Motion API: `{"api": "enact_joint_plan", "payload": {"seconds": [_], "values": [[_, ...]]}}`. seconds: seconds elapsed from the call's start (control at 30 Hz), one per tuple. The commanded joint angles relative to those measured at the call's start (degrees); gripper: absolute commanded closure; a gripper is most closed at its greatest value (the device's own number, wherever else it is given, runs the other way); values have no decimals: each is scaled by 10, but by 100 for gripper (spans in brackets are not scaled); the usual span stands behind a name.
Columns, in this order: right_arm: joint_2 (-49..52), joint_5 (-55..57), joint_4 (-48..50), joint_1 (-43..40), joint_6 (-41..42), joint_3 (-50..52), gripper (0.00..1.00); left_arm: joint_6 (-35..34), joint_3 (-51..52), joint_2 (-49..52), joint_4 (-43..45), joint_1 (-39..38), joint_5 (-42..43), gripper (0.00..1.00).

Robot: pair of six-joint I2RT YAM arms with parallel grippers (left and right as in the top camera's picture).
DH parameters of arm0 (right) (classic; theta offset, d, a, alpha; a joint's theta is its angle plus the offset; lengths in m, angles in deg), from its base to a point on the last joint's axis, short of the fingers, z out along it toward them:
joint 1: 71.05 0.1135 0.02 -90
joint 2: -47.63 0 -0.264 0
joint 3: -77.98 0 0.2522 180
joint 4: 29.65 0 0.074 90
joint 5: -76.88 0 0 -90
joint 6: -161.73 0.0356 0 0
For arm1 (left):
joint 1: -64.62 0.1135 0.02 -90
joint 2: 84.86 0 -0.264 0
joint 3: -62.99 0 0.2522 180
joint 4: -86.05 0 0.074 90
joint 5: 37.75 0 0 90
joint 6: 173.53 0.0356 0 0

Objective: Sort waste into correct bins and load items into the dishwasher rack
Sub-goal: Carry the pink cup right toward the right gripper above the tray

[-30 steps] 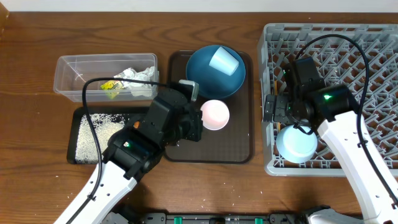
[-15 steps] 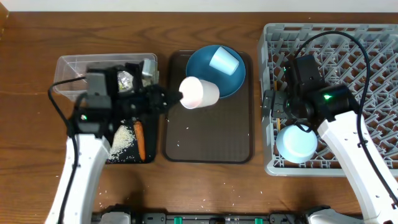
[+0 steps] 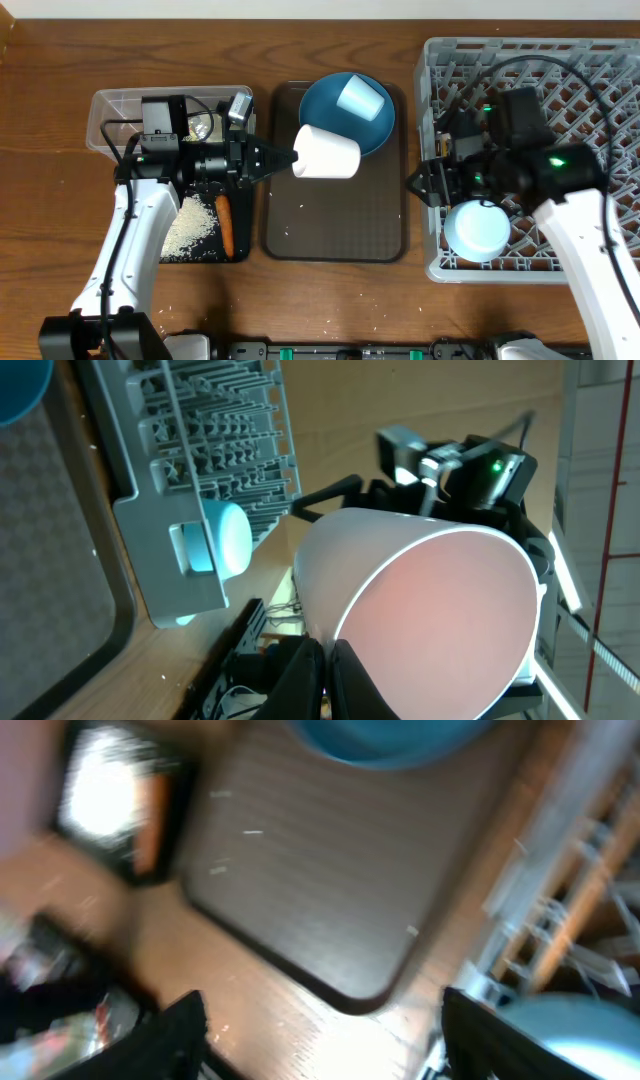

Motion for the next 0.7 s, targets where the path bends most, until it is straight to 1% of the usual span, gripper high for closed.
{"api": "enact_joint_plan", "payload": {"seconds": [0.0,0.07,0.13,0.3,0.5,0.67], "values": [[-41,-180,-21,-20,-164,-16,10,12,-2,2,2,-17,27,94],[-55,-238,-45,-28,-225,-16,2,12,-2,2,2,-36,27,94],[-62,-274,-61,-34,-257,-16,1,12,-2,2,2,-54,27,94],[-58,-282,-57,-36,-269,-16,1,-2,-2,2,20,-89,27,94],[-46,-308,-56,-35,-281,-16,1,-72,-2,2,96,-104,27,94],[-33,-308,-45,-35,-281,-16,1,-127,-2,-3,151,-104,27,94]]}}
